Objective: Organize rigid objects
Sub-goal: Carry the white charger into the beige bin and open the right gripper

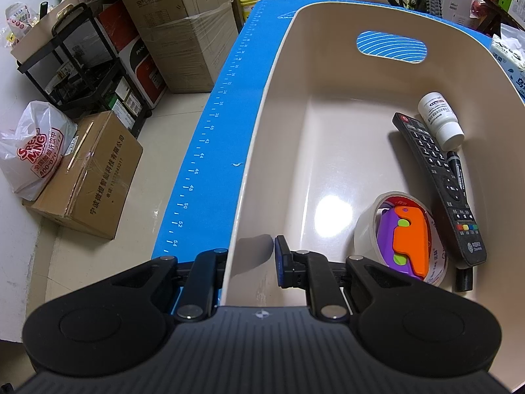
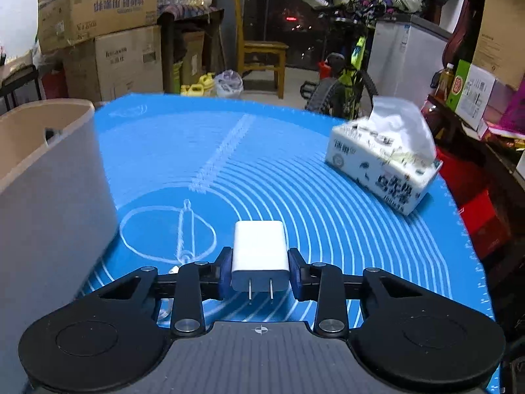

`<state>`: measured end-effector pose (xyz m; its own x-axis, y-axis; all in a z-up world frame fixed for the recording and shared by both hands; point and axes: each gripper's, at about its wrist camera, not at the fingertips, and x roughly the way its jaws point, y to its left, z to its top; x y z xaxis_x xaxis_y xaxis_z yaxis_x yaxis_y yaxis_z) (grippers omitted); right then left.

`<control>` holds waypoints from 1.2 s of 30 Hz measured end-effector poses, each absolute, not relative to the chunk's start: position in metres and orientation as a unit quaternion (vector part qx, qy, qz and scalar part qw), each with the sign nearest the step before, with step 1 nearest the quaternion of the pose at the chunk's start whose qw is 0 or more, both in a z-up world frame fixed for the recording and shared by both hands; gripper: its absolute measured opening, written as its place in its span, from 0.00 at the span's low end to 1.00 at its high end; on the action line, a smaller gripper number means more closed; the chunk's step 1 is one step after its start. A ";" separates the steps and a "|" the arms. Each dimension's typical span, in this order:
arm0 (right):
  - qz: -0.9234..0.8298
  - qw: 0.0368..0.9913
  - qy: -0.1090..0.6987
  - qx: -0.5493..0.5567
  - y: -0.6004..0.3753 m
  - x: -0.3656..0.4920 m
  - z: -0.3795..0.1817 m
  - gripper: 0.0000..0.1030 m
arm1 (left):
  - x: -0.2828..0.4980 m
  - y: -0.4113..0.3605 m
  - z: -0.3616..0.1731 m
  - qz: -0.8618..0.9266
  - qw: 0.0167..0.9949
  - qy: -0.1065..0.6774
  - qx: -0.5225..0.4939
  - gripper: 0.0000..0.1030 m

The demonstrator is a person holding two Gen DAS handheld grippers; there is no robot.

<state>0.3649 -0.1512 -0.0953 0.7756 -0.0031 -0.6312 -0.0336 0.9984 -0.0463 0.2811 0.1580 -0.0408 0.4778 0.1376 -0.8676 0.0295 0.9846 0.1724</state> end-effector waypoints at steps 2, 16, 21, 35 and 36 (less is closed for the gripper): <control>0.008 0.945 0.327 -0.020 -0.150 0.361 -0.085 0.41 | 0.281 0.159 -0.040 0.031 0.856 0.510 0.080 0.18; 0.091 0.969 0.228 0.015 -0.110 0.321 -0.002 0.41 | 0.281 0.160 -0.040 0.031 0.856 0.510 0.077 0.18; 0.149 0.964 0.222 0.006 -0.075 0.307 0.010 0.42 | 0.281 0.160 -0.040 0.031 0.856 0.510 0.078 0.18; 0.223 0.924 0.304 -0.060 0.010 0.284 -0.016 0.41 | 0.281 0.158 -0.040 0.028 0.857 0.509 0.076 0.18; 0.224 0.923 0.307 -0.067 0.013 0.284 -0.018 0.41 | 0.281 0.158 -0.040 0.028 0.857 0.509 0.076 0.18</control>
